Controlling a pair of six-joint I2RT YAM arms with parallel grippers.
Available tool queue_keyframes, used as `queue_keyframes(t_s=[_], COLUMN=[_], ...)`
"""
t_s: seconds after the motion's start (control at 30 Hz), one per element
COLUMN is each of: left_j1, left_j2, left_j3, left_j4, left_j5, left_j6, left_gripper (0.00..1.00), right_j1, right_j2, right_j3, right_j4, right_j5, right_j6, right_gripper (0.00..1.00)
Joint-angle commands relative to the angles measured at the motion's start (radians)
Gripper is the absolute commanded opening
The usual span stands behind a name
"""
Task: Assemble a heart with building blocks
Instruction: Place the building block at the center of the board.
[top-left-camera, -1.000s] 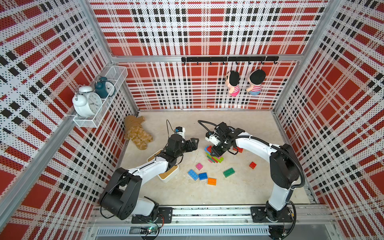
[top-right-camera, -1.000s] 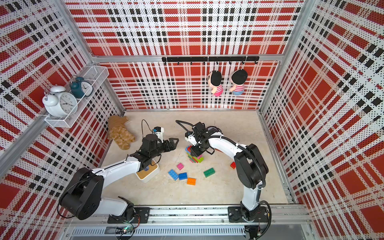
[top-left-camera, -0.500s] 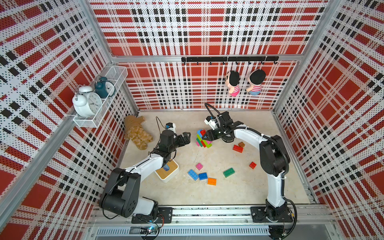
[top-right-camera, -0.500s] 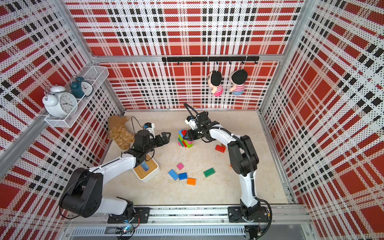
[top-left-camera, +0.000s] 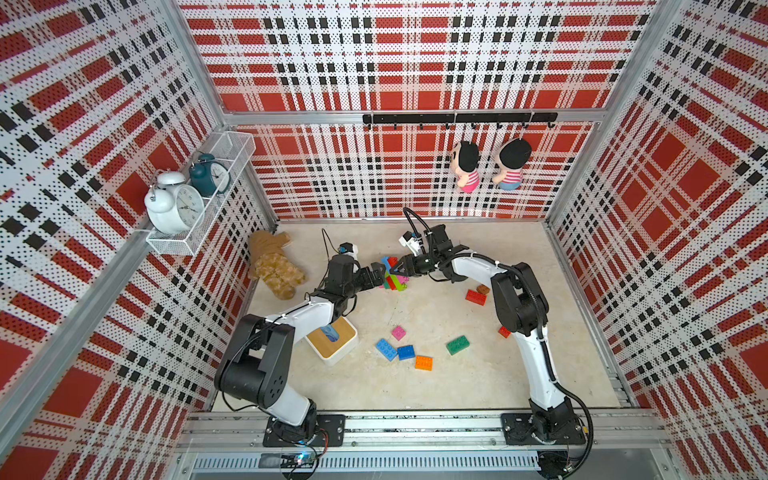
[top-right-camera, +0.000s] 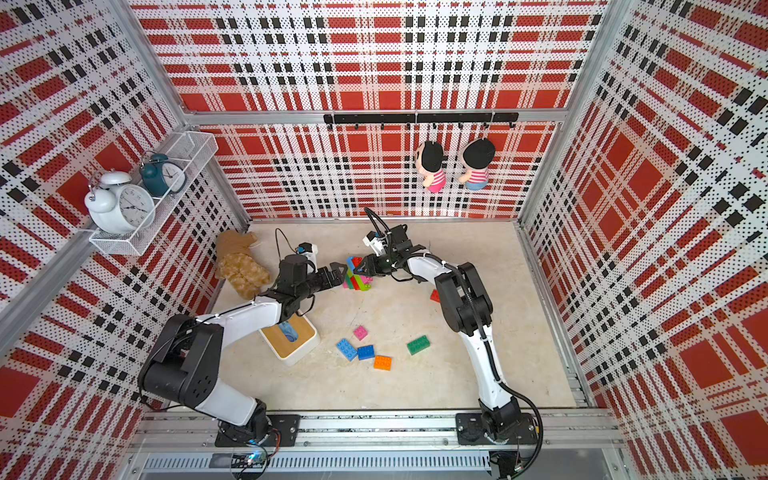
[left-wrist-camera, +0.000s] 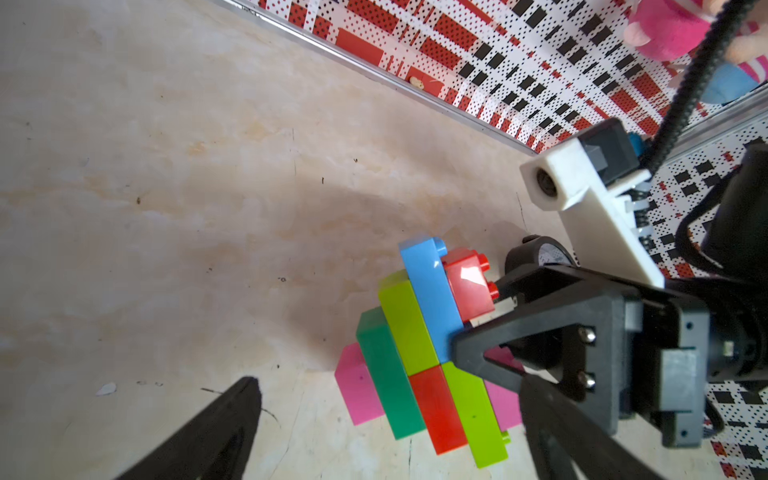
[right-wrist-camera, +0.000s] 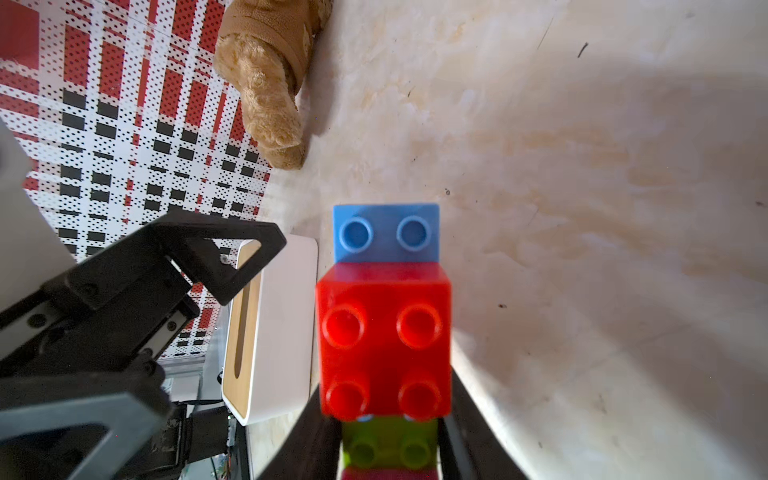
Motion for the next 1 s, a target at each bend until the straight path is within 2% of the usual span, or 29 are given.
queue_keyframes(t_s=[0.0, 0.27, 0.6, 0.8, 0.97], left_j1=[0.006, 0.010, 0.014, 0.002, -0.047], left_j2=[0.024, 0.042, 0.050, -0.043, -0.160], left_j3=[0.033, 0.028, 0.011, -0.045, -0.100], left_j4=[0.003, 0.009, 0.013, 0.012, -0.024], left_j5=[0.017, 0.029, 0.034, -0.017, -0.093], left_j6=[0.019, 0.017, 0.012, 0.001, 0.009], left_gripper=[1.00, 1.00, 0.99, 0.98, 0.98], right_j1=[-0.015, -0.017, -0.025, -0.025, -0.020], right_j2=[0.037, 0.076, 0.056, -0.077, -0.263], right_j3=[0.034, 0.043, 0.021, -0.073, -0.247], right_j4=[0.043, 0.046, 0.019, 0.045, 0.076], right_j5=[-0.050, -0.042, 0.012, 0.101, 0.221], right_j6=[0.030, 0.032, -0.002, -0.076, -0.154], right_gripper=[0.40, 0.44, 0.50, 0.58, 0.58])
